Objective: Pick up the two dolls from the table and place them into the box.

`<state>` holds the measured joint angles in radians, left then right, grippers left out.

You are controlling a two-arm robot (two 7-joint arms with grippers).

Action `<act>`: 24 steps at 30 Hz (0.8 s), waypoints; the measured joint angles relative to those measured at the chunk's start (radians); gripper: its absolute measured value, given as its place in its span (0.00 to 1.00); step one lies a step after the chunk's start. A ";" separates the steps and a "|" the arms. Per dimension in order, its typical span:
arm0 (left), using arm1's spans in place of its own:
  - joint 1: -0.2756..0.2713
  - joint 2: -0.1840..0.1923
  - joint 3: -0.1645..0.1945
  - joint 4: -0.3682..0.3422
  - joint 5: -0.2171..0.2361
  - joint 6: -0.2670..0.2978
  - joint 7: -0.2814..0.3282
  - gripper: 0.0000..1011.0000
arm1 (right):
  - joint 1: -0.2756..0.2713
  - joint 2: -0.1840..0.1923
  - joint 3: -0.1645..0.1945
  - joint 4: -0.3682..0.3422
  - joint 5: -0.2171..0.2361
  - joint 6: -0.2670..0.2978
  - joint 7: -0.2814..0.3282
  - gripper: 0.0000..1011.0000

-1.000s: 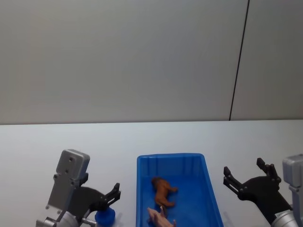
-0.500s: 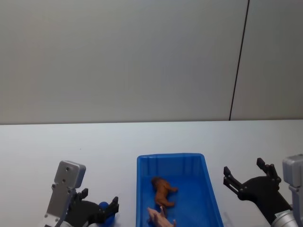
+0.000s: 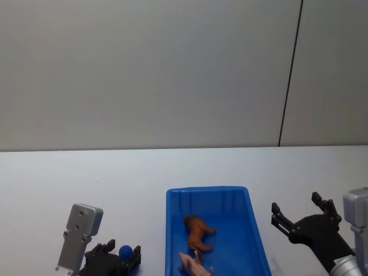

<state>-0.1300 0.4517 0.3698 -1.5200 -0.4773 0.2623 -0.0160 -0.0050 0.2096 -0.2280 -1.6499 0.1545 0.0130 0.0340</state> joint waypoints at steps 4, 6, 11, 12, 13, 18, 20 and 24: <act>-0.001 -0.003 -0.001 0.010 -0.004 -0.014 -0.010 0.62 | 0.000 0.000 0.000 0.000 0.000 0.000 0.000 0.99; -0.001 -0.004 -0.002 0.014 -0.007 -0.024 -0.016 0.52 | 0.000 0.000 0.000 0.000 0.000 0.000 0.000 0.99; 0.001 -0.007 -0.003 0.016 -0.016 -0.054 -0.027 0.36 | 0.000 0.000 0.000 0.000 0.000 0.000 0.000 0.99; 0.001 -0.007 -0.004 0.016 -0.018 -0.058 -0.028 0.36 | 0.000 0.000 0.000 0.000 0.000 0.000 0.000 0.99; 0.002 -0.007 -0.004 0.016 -0.019 -0.063 -0.030 0.32 | 0.000 0.000 0.000 0.000 0.000 0.000 0.000 0.99; 0.004 -0.009 -0.006 0.009 -0.024 -0.091 -0.041 0.29 | 0.000 0.000 0.000 0.000 0.000 0.000 0.000 0.99; 0.004 -0.010 -0.007 0.003 -0.025 -0.106 -0.046 0.27 | 0.000 0.000 0.000 0.000 0.000 0.000 0.000 0.99; 0.003 -0.011 -0.008 -0.008 -0.025 -0.125 -0.054 0.25 | 0.000 0.000 0.000 0.000 0.000 0.000 0.000 0.99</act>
<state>-0.1266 0.4405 0.3614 -1.5279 -0.5019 0.1370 -0.0701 -0.0049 0.2096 -0.2280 -1.6499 0.1545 0.0130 0.0341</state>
